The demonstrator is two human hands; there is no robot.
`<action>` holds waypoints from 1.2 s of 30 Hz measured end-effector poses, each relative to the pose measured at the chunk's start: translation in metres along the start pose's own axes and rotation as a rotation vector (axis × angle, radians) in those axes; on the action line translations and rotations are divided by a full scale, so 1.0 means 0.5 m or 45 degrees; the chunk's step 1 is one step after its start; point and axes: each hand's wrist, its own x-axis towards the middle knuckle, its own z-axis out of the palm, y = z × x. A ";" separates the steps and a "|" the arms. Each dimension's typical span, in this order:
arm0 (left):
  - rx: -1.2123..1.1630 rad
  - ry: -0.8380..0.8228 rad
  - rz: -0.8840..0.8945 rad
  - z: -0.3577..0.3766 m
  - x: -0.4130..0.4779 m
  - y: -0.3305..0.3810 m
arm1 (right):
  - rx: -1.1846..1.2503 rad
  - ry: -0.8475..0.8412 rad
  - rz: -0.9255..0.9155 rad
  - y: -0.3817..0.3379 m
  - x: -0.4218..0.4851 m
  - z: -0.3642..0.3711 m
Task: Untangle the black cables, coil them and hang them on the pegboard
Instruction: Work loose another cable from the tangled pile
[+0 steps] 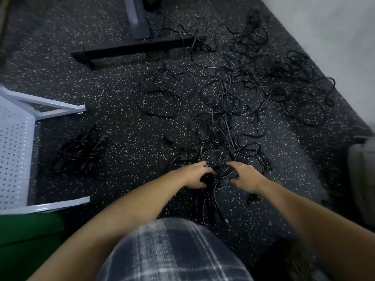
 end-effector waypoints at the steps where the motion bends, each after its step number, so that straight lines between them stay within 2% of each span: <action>1: 0.029 -0.023 -0.004 0.005 0.001 0.002 | 0.000 0.001 0.001 0.006 0.002 0.008; 5: 0.075 -0.014 -0.063 0.033 0.006 0.009 | -0.010 0.031 -0.043 0.036 0.009 0.047; 9: -0.127 0.159 -0.180 0.061 0.015 0.032 | 0.097 0.027 -0.009 0.041 0.010 0.076; 12: -0.146 0.239 -0.240 0.077 0.024 0.054 | 0.158 -0.002 -0.019 0.036 0.014 0.094; 15: -0.312 0.289 -0.328 0.071 0.028 0.050 | 0.260 0.015 -0.026 0.036 0.017 0.102; 19: -0.500 0.351 -0.310 0.065 0.021 0.011 | 0.386 0.093 -0.012 0.030 0.007 0.105; 22: -0.586 0.407 -0.261 0.062 0.001 -0.009 | 0.318 0.087 -0.054 0.014 0.008 0.115; 25: -0.540 0.469 -0.227 0.045 -0.020 -0.039 | 0.260 0.077 -0.074 -0.006 0.021 0.124; 28: -0.512 0.709 -0.259 0.013 -0.034 -0.077 | 0.257 0.111 -0.068 -0.025 0.037 0.120; 31: -0.245 0.879 -0.298 -0.029 -0.035 -0.104 | 0.256 0.162 -0.073 -0.043 0.051 0.112; 33: 0.011 0.831 -0.322 -0.050 -0.021 -0.122 | 0.252 0.179 -0.069 -0.051 0.059 0.107; 36: 0.152 0.605 -0.424 -0.070 -0.003 -0.142 | 0.253 0.213 -0.045 -0.059 0.071 0.102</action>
